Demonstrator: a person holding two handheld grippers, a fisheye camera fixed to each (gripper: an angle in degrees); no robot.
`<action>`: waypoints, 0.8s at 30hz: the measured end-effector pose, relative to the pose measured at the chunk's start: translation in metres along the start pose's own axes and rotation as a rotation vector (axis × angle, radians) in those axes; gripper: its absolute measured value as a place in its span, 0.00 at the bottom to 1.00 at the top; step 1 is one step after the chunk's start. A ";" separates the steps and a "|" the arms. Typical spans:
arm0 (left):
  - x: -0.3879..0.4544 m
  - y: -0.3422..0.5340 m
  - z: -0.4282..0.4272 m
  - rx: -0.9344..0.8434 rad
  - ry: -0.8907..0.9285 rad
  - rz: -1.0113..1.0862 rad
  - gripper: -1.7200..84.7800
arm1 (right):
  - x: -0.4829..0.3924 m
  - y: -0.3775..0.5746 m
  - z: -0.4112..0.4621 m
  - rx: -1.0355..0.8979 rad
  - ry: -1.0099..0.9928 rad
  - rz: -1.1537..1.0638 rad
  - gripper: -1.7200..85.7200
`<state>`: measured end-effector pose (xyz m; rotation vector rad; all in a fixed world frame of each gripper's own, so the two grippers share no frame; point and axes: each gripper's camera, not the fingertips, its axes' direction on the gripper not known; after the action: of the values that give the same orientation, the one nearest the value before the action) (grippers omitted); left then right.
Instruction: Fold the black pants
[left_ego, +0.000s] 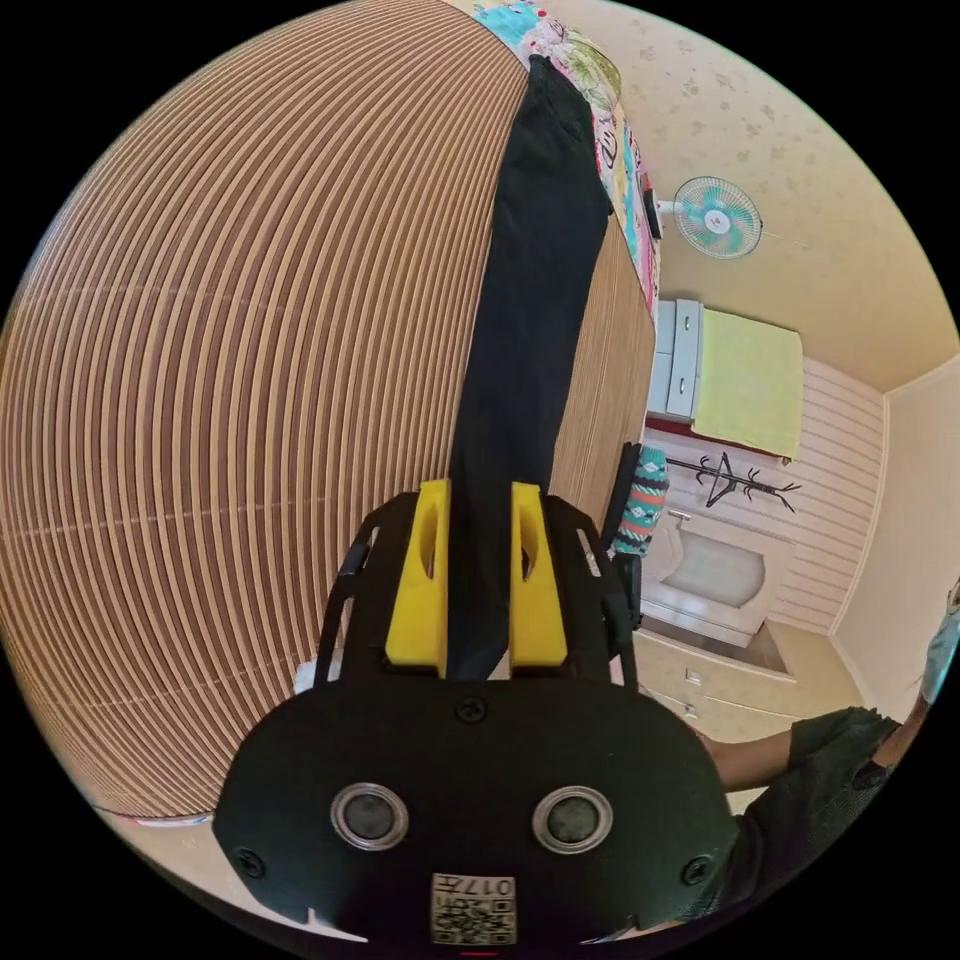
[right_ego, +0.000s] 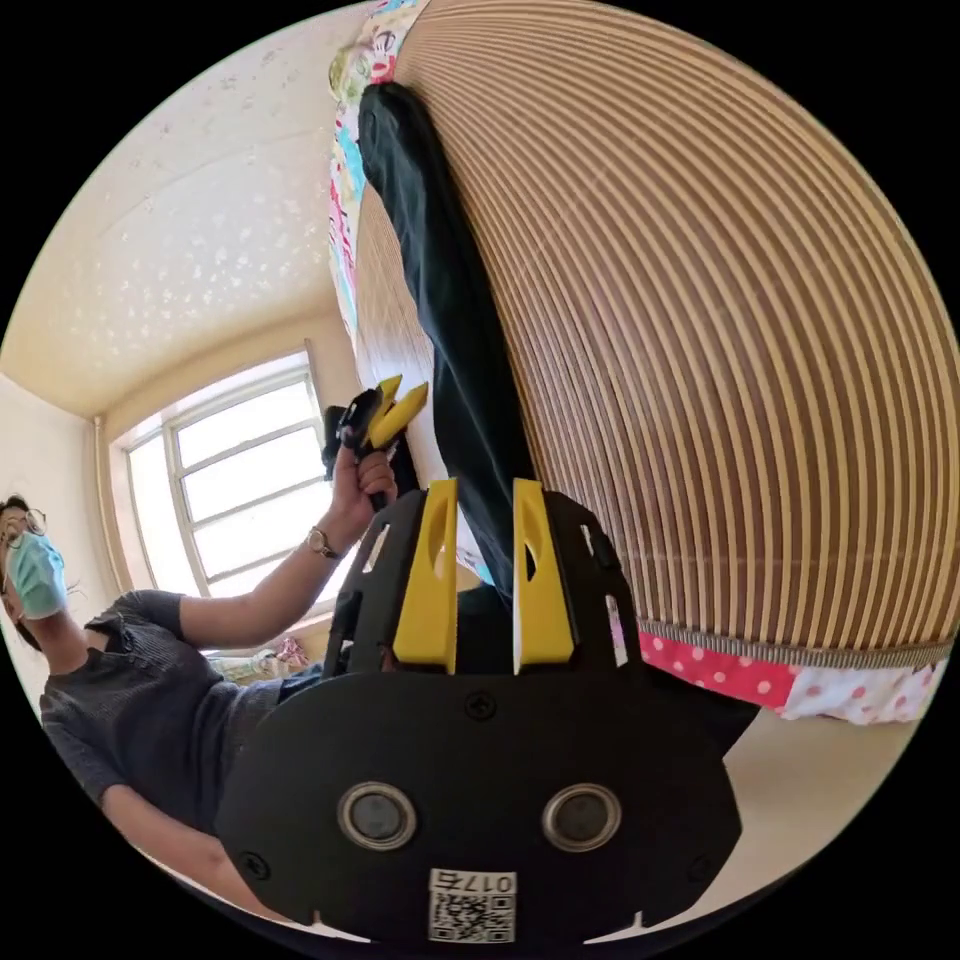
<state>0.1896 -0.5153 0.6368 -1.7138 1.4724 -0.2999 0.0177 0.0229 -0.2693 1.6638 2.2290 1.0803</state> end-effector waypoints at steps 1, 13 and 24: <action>-0.004 -0.006 -0.002 0.015 0.050 -0.002 0.15 | 0.006 -0.012 -0.008 0.031 -0.042 -0.004 0.15; -0.004 -0.076 0.011 -0.089 0.077 0.093 0.14 | 0.021 -0.161 0.021 -0.054 -0.115 -0.131 0.13; 0.003 -0.008 -0.041 -0.050 0.358 0.226 0.05 | -0.017 -0.067 0.025 -0.062 -0.263 -0.315 0.05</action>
<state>0.1692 -0.5360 0.6666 -1.5687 1.9300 -0.4687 -0.0148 0.0112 -0.3337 1.2866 2.1651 0.7937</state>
